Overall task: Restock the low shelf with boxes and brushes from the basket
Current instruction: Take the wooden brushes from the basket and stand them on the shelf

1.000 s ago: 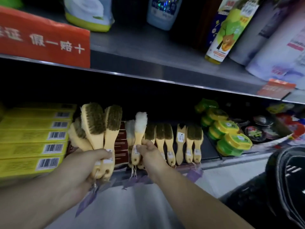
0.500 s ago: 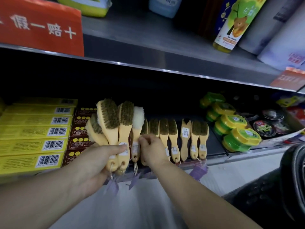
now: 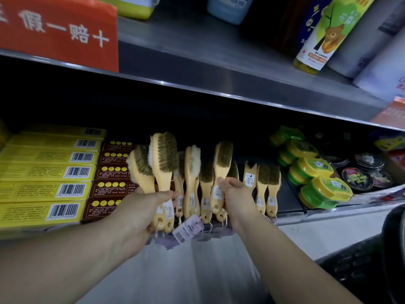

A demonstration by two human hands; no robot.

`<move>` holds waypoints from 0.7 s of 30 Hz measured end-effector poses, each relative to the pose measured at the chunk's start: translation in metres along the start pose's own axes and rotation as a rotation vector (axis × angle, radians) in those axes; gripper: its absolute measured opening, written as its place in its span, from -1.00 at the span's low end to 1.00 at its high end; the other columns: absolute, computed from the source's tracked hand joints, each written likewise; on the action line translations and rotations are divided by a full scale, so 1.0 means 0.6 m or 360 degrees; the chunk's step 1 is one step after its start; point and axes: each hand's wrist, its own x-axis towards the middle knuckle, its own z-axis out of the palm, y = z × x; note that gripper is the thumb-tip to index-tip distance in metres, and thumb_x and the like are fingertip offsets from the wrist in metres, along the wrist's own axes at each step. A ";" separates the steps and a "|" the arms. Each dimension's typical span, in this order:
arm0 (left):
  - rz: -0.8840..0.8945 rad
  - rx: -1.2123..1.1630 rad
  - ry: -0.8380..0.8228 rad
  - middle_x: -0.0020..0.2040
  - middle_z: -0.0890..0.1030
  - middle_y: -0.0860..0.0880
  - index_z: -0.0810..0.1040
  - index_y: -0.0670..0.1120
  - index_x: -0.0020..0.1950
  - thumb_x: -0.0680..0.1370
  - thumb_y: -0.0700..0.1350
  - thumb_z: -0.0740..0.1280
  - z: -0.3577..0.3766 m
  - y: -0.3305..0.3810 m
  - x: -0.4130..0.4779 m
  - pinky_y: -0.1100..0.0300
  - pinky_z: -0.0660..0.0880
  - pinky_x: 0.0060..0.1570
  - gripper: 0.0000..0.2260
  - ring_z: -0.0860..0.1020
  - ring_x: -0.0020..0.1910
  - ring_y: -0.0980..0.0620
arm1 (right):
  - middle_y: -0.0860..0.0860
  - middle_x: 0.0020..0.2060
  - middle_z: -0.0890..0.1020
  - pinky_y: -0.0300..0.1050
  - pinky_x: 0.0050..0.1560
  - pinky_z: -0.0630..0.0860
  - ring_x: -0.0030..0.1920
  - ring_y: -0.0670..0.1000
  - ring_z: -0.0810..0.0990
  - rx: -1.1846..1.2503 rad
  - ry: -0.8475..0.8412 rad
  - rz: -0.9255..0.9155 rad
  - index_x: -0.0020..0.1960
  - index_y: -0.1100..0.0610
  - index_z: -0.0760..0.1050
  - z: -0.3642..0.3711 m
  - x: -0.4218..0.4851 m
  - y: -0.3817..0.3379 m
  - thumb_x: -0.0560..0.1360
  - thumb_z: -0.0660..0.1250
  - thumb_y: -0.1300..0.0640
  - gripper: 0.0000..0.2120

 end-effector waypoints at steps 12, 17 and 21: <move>0.0053 0.0095 0.0079 -0.27 0.69 -0.09 0.53 -0.17 -0.01 0.50 -0.27 0.33 0.000 -0.007 0.023 0.15 0.54 -0.41 -0.90 0.64 -0.35 0.04 | -0.15 -0.13 0.52 -0.56 -0.54 0.30 -0.25 -0.29 0.44 -0.0262 -0.0067 -0.0124 0.31 0.07 0.43 0.041 0.021 0.042 0.54 0.32 0.05 -0.64; 0.0079 0.0129 0.0078 -0.42 0.64 -0.12 0.50 -0.16 -0.09 0.49 -0.26 0.30 0.004 -0.002 0.021 0.16 0.47 -0.53 -0.96 0.55 -0.44 -0.06 | -0.08 -0.18 0.57 -0.18 -0.23 0.58 -0.21 -0.20 0.51 -0.0459 -0.0101 -0.0191 0.27 0.12 0.48 0.052 0.021 0.037 0.55 0.30 0.06 -0.69; 0.0110 0.0188 0.0011 -0.28 0.65 -0.18 0.55 -0.19 -0.05 0.49 -0.29 0.32 0.011 -0.003 0.016 0.07 0.53 -0.42 -0.93 0.59 -0.39 -0.11 | 0.21 -0.14 0.62 0.08 -0.13 0.56 -0.22 0.09 0.56 -0.0660 -0.0066 -0.0305 -0.03 0.28 0.53 0.058 0.022 0.032 0.53 0.33 0.07 -0.76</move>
